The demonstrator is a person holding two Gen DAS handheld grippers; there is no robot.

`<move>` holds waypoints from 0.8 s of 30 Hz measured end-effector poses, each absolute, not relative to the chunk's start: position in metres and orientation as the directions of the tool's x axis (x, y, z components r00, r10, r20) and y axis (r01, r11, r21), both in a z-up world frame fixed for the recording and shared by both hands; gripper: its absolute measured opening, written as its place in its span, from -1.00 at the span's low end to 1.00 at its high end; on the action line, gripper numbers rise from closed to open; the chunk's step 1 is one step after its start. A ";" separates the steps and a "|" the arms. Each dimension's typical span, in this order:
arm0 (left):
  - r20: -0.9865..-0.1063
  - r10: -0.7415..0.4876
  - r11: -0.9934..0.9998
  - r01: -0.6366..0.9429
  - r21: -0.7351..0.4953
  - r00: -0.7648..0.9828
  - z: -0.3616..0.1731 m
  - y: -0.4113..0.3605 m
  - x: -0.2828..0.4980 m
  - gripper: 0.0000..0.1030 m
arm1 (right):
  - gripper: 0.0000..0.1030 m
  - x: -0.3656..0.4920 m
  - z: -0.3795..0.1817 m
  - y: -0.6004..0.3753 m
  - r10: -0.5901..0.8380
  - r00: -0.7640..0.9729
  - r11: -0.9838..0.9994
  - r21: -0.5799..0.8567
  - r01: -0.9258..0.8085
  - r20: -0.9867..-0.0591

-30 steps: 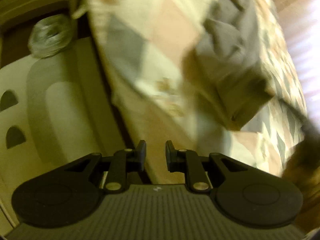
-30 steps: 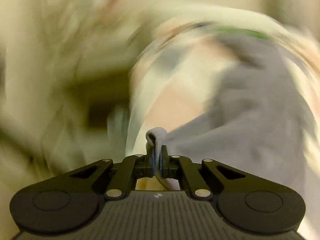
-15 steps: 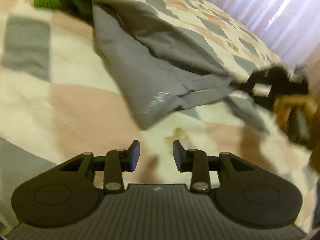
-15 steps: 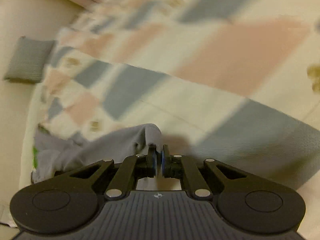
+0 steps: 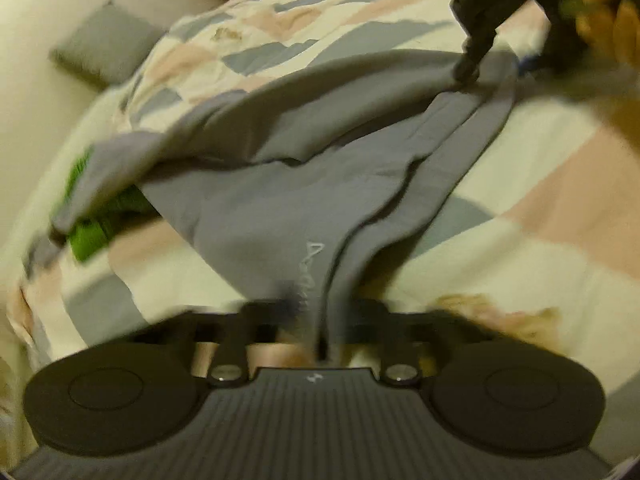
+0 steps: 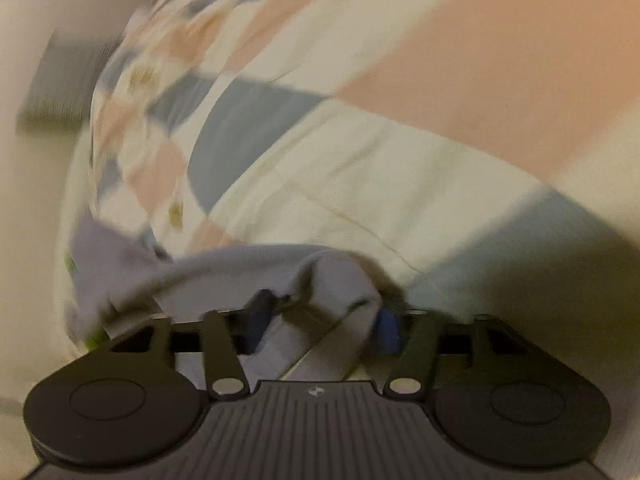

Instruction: Fold clothes

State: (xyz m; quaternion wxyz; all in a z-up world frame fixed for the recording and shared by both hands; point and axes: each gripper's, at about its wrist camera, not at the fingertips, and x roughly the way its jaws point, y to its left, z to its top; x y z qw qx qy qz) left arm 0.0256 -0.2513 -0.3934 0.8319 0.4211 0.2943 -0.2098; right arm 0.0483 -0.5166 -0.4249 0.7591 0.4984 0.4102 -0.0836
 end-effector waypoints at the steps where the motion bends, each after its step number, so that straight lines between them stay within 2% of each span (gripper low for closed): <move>1: -0.662 -0.116 0.545 0.604 0.581 0.740 -0.387 -0.246 0.025 -0.88 | -0.77 0.051 -0.417 -0.512 0.275 0.642 0.536 0.669 0.515 -0.715; 2: -0.658 -0.130 0.533 0.612 0.585 0.742 -0.380 -0.240 0.025 -0.88 | -0.87 0.053 -0.409 -0.508 0.268 0.637 0.580 0.649 0.493 -0.723; 6: -0.623 -0.238 0.450 0.653 0.609 0.745 -0.332 -0.209 0.001 -0.90 | -0.90 0.026 -0.364 -0.505 0.273 0.724 0.546 0.722 0.425 -0.633; 8: -0.624 -0.321 0.406 0.699 0.589 0.713 -0.298 -0.193 -0.021 -0.90 | -0.91 -0.002 -0.337 -0.502 0.280 0.773 0.492 0.776 0.394 -0.570; 12: -0.638 -0.441 0.320 0.775 0.545 0.631 -0.242 -0.175 -0.067 -0.91 | -0.91 -0.065 -0.288 -0.490 0.228 0.827 0.469 0.802 0.369 -0.514; 16: -0.681 -0.522 0.224 0.853 0.471 0.513 -0.210 -0.172 -0.135 -0.91 | -0.91 -0.136 -0.260 -0.492 0.179 0.830 0.415 0.805 0.423 -0.528; 19: -0.727 -0.577 0.186 0.926 0.328 0.373 -0.202 -0.181 -0.189 -0.91 | -0.91 -0.200 -0.245 -0.503 0.138 0.809 0.420 0.774 0.474 -0.571; 21: -0.751 -0.595 0.168 0.958 0.232 0.286 -0.209 -0.193 -0.225 -0.91 | -0.91 -0.254 -0.237 -0.513 0.094 0.783 0.427 0.736 0.526 -0.614; 24: -0.794 -0.569 0.205 0.972 0.112 0.211 -0.246 -0.214 -0.274 -0.86 | -0.91 -0.336 -0.249 -0.533 0.057 0.704 0.386 0.666 0.639 -0.708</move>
